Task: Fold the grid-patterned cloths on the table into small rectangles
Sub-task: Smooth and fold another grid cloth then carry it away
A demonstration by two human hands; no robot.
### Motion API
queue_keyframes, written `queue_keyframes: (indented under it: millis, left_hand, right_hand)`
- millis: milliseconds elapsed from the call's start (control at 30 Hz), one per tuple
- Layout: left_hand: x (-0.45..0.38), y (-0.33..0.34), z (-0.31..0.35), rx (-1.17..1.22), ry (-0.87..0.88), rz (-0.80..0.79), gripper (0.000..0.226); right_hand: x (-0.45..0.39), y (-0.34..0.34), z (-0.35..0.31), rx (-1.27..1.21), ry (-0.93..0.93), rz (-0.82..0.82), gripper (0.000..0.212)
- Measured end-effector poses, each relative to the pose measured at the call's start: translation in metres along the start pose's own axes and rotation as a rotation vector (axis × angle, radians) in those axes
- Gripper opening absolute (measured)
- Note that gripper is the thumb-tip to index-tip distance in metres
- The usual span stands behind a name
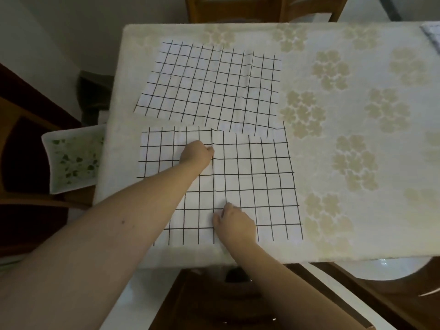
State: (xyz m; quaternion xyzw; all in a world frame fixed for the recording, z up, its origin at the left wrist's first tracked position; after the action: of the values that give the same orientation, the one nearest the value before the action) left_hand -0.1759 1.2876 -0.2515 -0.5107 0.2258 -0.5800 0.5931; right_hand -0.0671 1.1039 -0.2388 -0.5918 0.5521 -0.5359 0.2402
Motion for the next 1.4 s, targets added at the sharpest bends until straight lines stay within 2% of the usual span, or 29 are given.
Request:
queue_keyframes:
  millis: [200, 533, 667, 767, 900, 1100, 1267, 1367, 1400]
  left_hand:
    - [0.002, 0.006, 0.026, -0.091, -0.010, 0.040, 0.031]
    - [0.003, 0.007, 0.034, -0.178, 0.022, 0.107, 0.018]
    - [0.004, 0.007, 0.035, -0.203, 0.053, 0.106, 0.012]
    - [0.004, 0.007, 0.033, -0.170, 0.032, 0.101, 0.015]
    - [0.007, 0.004, 0.024, -0.066, -0.003, 0.104, 0.019]
    - [0.022, -0.015, 0.009, 0.022, 0.048, 0.126, 0.027]
    - [0.035, -0.050, -0.008, 0.105, 0.105, 0.176, 0.034]
    - [0.046, -0.075, -0.017, 0.150, 0.119, 0.202, 0.032]
    - [0.049, -0.083, -0.019, 0.169, 0.125, 0.208, 0.032]
  right_hand:
    - [-0.002, 0.010, -0.005, 0.075, -0.101, 0.002, 0.032]
    - [-0.007, 0.012, -0.008, 0.110, -0.095, -0.049, 0.023]
    - [-0.002, 0.009, -0.019, 0.308, -0.267, -0.052, 0.016]
    - [0.001, 0.006, -0.024, 0.342, -0.342, -0.029, 0.013]
    - [0.008, 0.001, -0.021, 0.248, -0.326, 0.022, 0.016]
    - [0.030, -0.005, -0.023, 0.118, -0.288, 0.049, 0.020]
    - [0.055, -0.013, -0.043, 0.131, -0.316, 0.062, 0.018]
    - [0.072, -0.031, -0.058, 0.124, -0.369, 0.205, 0.005]
    - [0.079, -0.038, -0.062, 0.125, -0.390, 0.268, 0.009]
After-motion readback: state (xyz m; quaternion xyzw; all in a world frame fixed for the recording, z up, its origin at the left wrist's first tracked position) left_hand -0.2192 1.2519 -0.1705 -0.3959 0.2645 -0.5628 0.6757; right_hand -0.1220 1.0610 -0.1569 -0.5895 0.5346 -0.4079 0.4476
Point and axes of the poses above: each hand's wrist, its own x-axis away from the middle knuckle, its own y-axis out of the palm, z = x × y, the point moved 6 cm from there along -x, towards the middle knuckle, and after that the axes turned 11 degrees about z, right-handed, at the moved point
